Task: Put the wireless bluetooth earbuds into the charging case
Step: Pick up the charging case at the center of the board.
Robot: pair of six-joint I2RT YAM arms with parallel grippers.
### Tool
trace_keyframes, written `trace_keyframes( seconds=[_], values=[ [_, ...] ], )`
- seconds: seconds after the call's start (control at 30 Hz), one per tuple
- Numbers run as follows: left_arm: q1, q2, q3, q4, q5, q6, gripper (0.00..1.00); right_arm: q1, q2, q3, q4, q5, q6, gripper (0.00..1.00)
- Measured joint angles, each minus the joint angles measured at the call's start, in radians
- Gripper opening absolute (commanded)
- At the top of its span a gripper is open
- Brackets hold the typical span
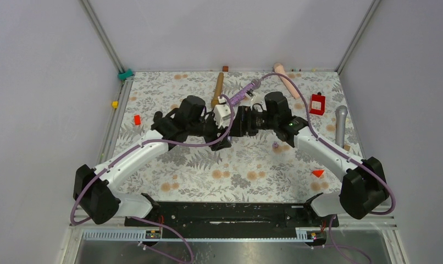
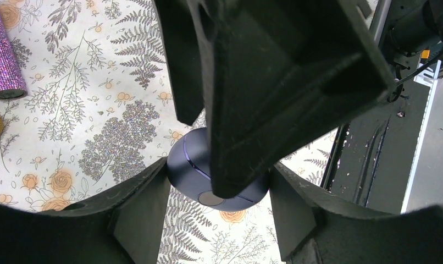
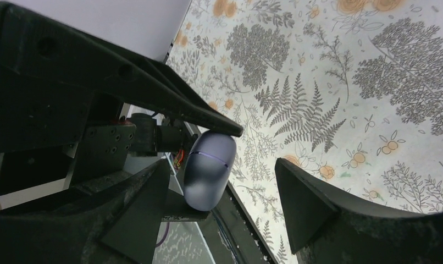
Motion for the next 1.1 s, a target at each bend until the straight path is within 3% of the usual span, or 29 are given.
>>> trace_keyframes(
  seconds=[0.17, 0.37, 0.5, 0.63, 0.77, 0.9, 0.97, 1.1],
  values=[
    [0.000, 0.005, -0.003, 0.002, -0.001, 0.000, 0.57, 0.021, 0.000, 0.000, -0.024, 0.008, -0.026, 0.69],
    [0.000, 0.007, -0.010, 0.005, -0.006, 0.000, 0.57, 0.026, 0.000, 0.000, -0.058, 0.032, -0.058, 0.75],
    [0.000, 0.008, -0.016, 0.001, -0.009, 0.000, 0.57, 0.047, -0.001, 0.001, -0.068, 0.050, -0.083, 0.74],
    [-0.001, 0.009, -0.018, 0.001, -0.009, 0.000, 0.57, 0.056, -0.001, 0.010, -0.076, 0.061, -0.095, 0.64],
    [-0.001, 0.010, -0.018, 0.003, -0.010, 0.000, 0.58, 0.064, -0.001, 0.019, -0.079, 0.060, -0.101, 0.46],
    [-0.001, 0.011, -0.018, 0.007, -0.015, 0.000, 0.70, 0.068, -0.001, 0.022, -0.082, 0.061, -0.095, 0.35],
    [-0.001, 0.011, -0.019, 0.010, -0.017, -0.002, 0.94, 0.068, -0.001, 0.023, -0.083, 0.061, -0.097, 0.34],
    [-0.001, 0.011, -0.019, 0.013, -0.016, -0.011, 0.99, 0.069, -0.001, 0.028, -0.090, 0.060, -0.107, 0.30]
  ],
)
